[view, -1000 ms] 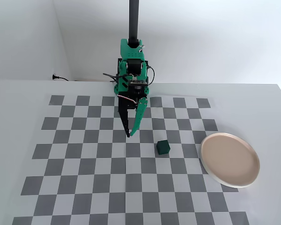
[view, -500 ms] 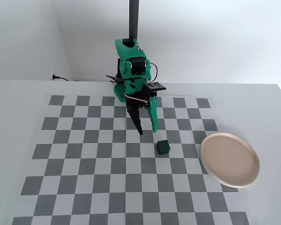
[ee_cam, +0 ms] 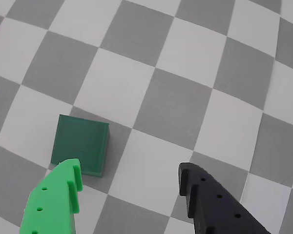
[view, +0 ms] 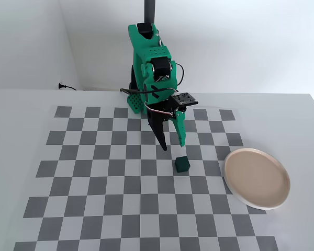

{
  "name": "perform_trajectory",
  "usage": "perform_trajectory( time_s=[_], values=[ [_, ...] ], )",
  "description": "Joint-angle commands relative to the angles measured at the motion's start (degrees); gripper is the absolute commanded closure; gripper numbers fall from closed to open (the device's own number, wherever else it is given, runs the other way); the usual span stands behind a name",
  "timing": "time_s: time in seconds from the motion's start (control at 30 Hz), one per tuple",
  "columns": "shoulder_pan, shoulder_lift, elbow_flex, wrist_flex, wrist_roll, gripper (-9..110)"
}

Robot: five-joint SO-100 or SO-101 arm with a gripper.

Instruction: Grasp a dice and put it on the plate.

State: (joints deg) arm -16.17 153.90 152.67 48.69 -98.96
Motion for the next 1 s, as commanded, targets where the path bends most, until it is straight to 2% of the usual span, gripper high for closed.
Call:
perform_trajectory(
  time_s=[0.0,0.37,0.97],
  values=[
    [-2.29,-1.41,-5.8,0.09,-0.44,84],
    [-7.03,-6.33,-6.68,-0.53,-0.18,83],
    [-7.73,-23.55,-9.32,-10.99,1.05,82]
  ],
)
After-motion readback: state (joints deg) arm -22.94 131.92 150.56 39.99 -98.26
